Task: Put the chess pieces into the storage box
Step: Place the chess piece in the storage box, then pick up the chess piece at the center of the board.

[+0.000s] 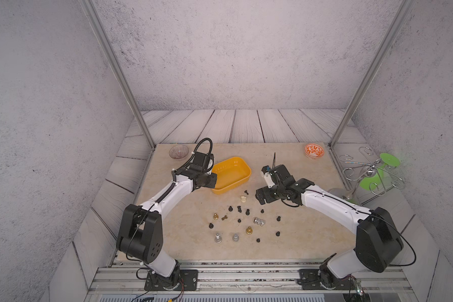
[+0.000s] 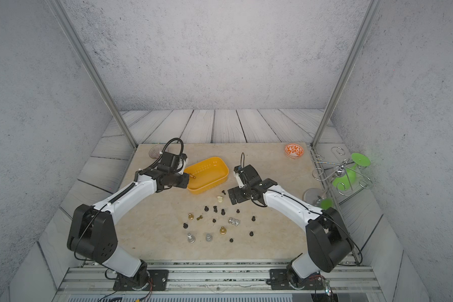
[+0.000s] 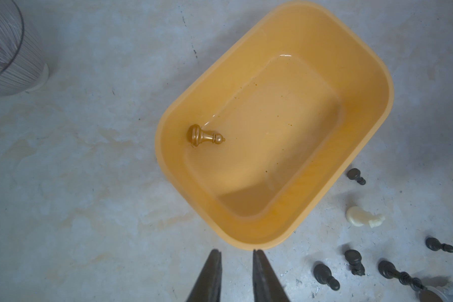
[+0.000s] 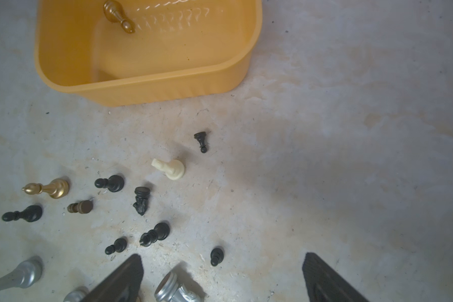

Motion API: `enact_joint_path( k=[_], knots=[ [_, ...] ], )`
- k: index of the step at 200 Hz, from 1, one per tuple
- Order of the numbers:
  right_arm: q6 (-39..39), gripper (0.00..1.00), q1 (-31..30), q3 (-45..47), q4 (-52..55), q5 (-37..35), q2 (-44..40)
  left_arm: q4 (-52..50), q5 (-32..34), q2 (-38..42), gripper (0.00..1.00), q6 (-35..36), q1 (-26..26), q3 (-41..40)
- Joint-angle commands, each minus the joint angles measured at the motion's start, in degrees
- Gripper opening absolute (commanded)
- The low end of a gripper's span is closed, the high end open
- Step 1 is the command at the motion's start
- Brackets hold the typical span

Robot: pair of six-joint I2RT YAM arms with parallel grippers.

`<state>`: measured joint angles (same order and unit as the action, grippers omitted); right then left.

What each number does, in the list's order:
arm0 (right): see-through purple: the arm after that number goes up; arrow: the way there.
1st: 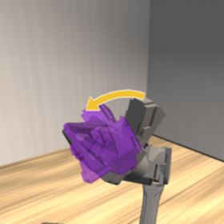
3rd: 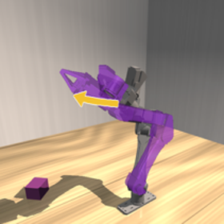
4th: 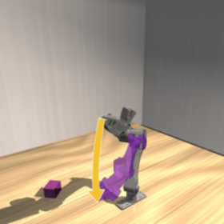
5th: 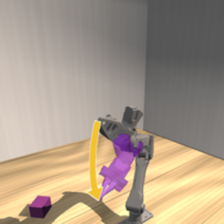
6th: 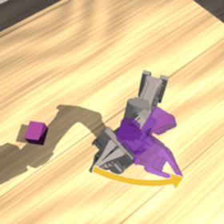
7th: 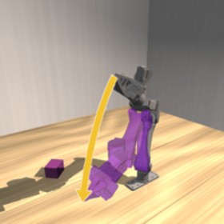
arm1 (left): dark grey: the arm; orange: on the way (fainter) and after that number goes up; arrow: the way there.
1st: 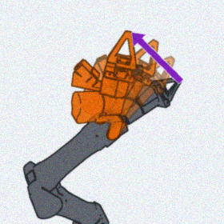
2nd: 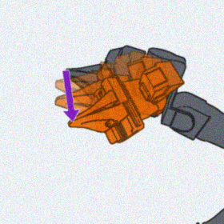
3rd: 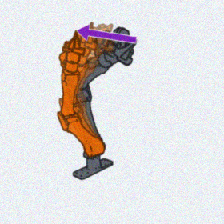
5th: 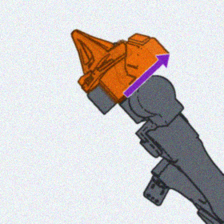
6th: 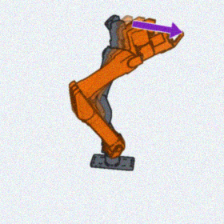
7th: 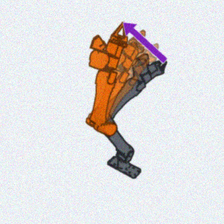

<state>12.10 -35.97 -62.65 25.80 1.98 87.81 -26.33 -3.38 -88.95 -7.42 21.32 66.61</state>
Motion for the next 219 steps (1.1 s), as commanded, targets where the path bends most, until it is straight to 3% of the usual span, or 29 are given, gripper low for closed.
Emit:
enact_joint_path(
  k=[1,44,147,219],
  knots=[
    [-2.71,0.95,-2.10,-3.32,1.38,0.83,4.41,1.08,-0.68,3.33,0.25,-0.60,-0.44,-2.57],
    [-4.56,0.88,-4.06,-7.08,0.41,1.67,11.10,1.34,-0.82,6.12,0.26,0.12,-1.11,-5.18],
    [-11.49,0.59,-5.34,-14.21,-0.05,4.53,21.52,2.41,-2.69,8.70,0.25,-1.08,-1.13,-9.01],
    [-15.46,0.51,-5.43,-16.57,-0.47,5.84,25.46,2.33,-2.96,9.47,0.25,-1.28,-1.11,-10.22]
  ],
)
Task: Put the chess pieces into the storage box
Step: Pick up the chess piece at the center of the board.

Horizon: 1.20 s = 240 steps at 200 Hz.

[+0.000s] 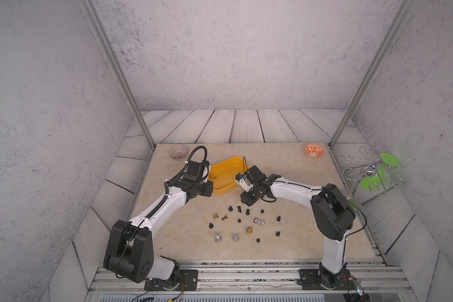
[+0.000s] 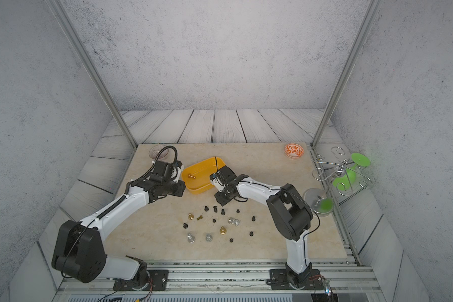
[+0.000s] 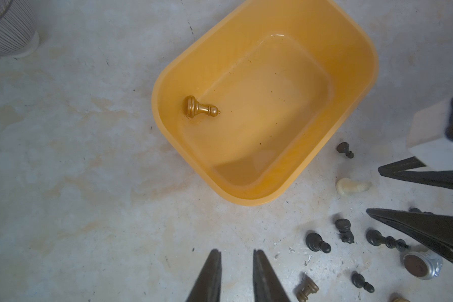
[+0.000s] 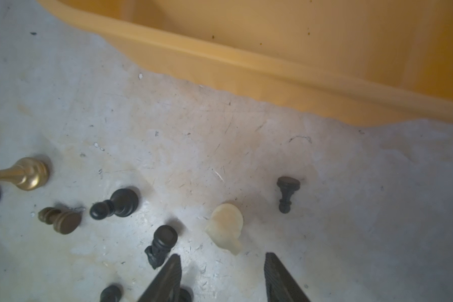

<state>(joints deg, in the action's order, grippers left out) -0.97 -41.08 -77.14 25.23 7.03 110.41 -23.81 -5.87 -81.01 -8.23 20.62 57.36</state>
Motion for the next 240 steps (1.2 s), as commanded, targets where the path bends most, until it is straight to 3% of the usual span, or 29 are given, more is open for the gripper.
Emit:
enact_joint_path(
  k=[1,95,240],
  knots=[
    [-2.47,0.50,-0.32,-2.11,0.13,0.80,2.92,-0.18,-0.46,1.55,0.26,-0.47,-0.41,-1.00],
    [-3.09,0.39,-0.32,-2.36,-0.13,-0.34,5.17,-0.56,0.24,3.25,0.23,-0.38,-0.41,-2.06],
    [-2.57,0.10,-0.32,-2.95,1.32,-0.79,4.37,-0.05,-0.99,3.49,0.18,-0.71,-0.41,-1.99]
  ],
)
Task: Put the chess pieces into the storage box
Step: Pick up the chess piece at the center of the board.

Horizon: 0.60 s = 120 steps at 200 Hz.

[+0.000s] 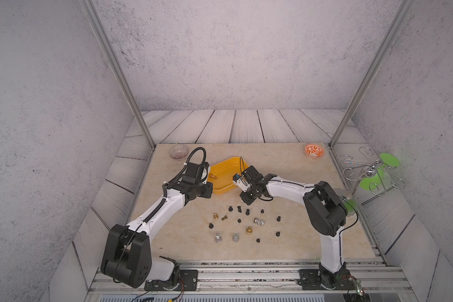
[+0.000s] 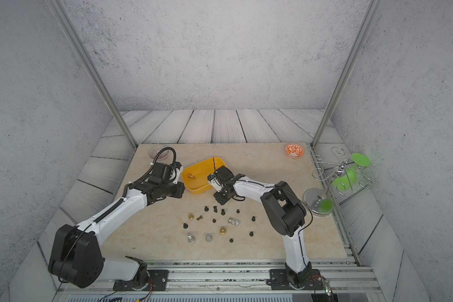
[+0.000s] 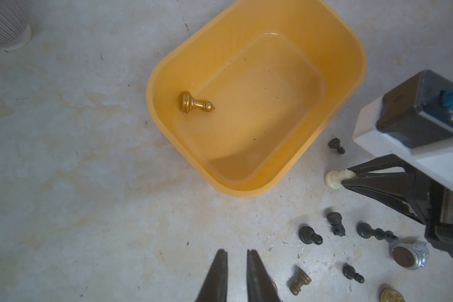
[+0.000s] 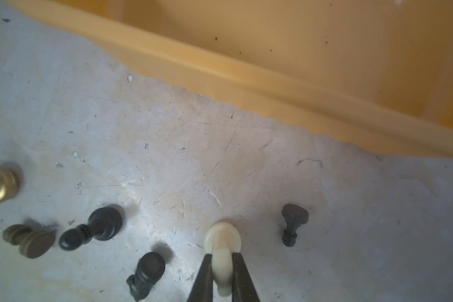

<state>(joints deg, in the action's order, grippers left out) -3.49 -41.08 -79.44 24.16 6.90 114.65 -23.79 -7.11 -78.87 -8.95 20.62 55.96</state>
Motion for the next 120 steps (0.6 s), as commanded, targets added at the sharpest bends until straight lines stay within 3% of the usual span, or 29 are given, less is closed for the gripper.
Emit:
enact_joint_path(
  k=[1,67,120],
  knots=[
    [-0.08,0.10,-0.32,-0.73,2.52,-0.66,0.04,-0.05,0.26,1.35,0.18,0.04,-0.41,-0.59],
    [-0.70,0.09,-0.32,-5.87,6.66,0.98,-6.50,0.14,0.43,2.04,0.19,0.34,-0.50,-1.21],
    [0.49,0.08,-0.32,-17.54,11.08,2.37,-3.88,1.88,0.13,3.38,0.18,0.21,-0.76,-2.96]
  ],
)
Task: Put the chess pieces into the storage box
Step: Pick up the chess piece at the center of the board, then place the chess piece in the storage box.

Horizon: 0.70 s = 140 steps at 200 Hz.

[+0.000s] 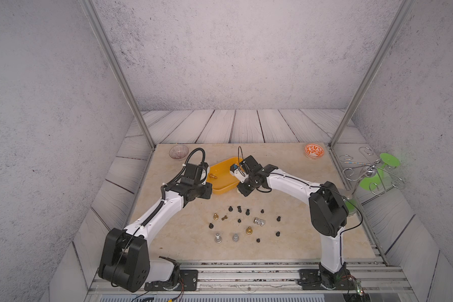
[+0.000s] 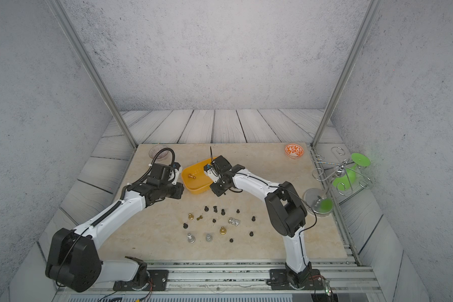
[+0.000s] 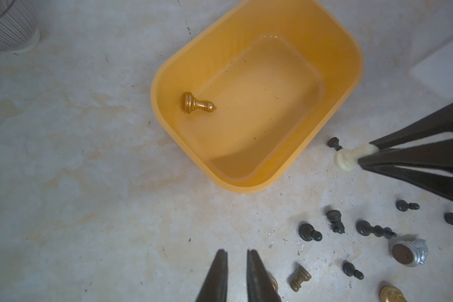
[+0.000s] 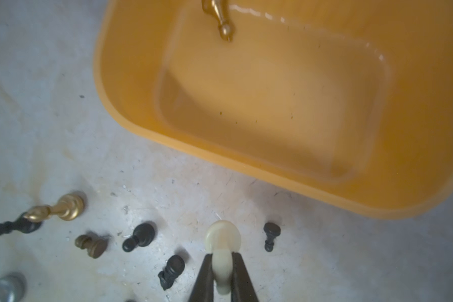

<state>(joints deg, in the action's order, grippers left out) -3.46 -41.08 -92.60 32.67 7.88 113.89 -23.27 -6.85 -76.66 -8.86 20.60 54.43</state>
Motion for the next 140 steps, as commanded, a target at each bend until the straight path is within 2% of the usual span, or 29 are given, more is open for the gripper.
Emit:
enact_joint_path(
  k=[1,140],
  knots=[
    [0.52,0.08,-0.32,-4.58,2.54,1.37,-3.04,1.37,-0.20,1.17,0.18,0.10,-0.74,-1.43],
    [5.59,0.08,-1.46,-30.55,3.61,0.51,18.24,0.37,-1.58,2.75,0.19,-1.29,-0.74,-2.23]
  ],
)
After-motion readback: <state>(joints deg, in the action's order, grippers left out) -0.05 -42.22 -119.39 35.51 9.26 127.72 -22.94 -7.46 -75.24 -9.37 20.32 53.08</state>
